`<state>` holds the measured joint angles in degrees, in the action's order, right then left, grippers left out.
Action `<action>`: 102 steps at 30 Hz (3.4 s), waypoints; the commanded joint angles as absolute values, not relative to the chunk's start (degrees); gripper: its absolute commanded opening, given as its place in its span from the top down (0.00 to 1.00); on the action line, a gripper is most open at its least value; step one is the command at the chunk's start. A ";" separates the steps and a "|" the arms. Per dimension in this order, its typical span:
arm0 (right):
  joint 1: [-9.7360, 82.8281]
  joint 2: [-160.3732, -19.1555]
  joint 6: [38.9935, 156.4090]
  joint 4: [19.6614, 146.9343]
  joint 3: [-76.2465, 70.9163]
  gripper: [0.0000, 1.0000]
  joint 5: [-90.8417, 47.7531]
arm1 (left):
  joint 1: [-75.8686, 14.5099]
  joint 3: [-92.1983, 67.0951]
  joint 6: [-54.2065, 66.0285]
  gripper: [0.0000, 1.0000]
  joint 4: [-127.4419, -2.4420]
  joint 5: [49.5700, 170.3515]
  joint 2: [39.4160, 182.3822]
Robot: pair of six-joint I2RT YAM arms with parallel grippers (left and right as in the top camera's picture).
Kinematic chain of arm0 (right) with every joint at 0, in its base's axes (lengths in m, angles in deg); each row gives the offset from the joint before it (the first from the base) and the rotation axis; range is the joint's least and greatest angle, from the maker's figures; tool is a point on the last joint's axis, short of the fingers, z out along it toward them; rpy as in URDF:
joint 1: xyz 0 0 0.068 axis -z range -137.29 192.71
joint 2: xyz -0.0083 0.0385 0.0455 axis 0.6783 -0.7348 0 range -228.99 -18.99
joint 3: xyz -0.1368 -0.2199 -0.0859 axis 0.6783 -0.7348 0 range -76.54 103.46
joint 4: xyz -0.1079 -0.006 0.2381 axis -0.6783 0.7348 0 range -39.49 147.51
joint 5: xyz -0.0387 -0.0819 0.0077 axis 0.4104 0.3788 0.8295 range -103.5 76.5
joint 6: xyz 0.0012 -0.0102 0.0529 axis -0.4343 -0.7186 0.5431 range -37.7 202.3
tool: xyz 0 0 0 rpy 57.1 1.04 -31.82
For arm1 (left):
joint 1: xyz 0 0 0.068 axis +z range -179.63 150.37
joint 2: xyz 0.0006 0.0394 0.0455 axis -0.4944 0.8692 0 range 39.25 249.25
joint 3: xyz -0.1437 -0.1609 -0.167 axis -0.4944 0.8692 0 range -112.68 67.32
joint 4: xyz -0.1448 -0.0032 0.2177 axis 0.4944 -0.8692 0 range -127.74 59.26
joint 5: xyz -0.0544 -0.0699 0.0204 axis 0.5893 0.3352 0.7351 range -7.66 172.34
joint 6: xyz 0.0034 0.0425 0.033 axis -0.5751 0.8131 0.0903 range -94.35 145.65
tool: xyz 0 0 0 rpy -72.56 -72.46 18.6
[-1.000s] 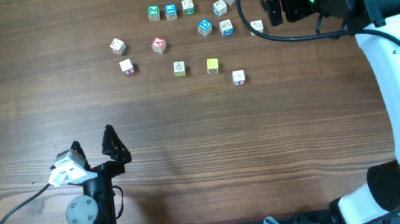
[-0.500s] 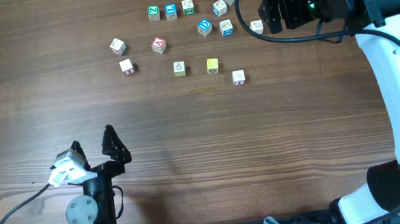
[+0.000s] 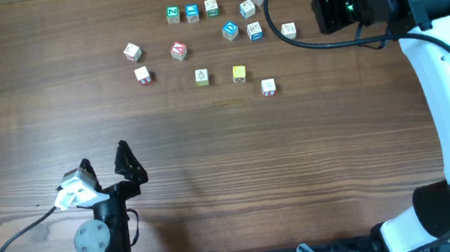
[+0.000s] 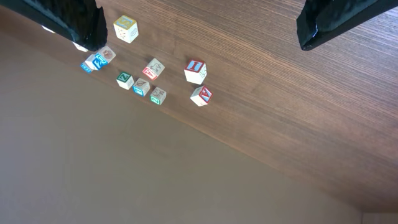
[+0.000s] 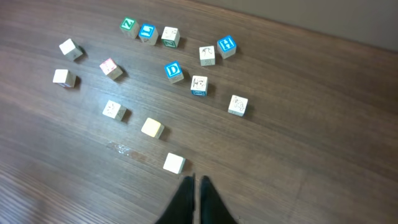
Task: Form a horizontal line
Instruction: 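Reach the right gripper forward over the green-lettered block near the cluster, then lower the right gripper and close on the green-lettered block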
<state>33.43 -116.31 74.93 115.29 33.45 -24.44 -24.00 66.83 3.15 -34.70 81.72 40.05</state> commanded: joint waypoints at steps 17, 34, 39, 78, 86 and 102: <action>33.63 -126.17 80.30 117.76 32.82 0.96 -25.18 | -23.87 67.01 4.46 0.00 -34.88 81.39 39.79; 33.56 -130.23 84.50 119.18 32.10 0.96 -25.21 | -23.87 67.01 4.46 0.00 -34.88 81.39 39.79; 33.56 -130.23 87.01 116.03 27.62 0.96 -25.23 | -23.87 67.01 4.46 0.00 -34.88 81.39 39.79; 23.01 -130.23 95.76 82.46 -1.36 0.34 -18.01 | -23.87 67.01 4.46 0.00 -34.88 81.39 39.79; 21.32 -130.25 95.84 80.27 -2.11 0.32 -14.87 | -23.87 67.01 4.46 0.00 -34.88 81.39 39.79; 21.32 -130.28 95.84 74.92 -6.83 0.48 -14.95 | -23.87 67.01 4.46 0.00 -34.88 81.39 39.79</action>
<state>21.56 -129.58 95.76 74.68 -6.46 -15.78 -24.00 66.83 3.15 -34.70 81.72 40.05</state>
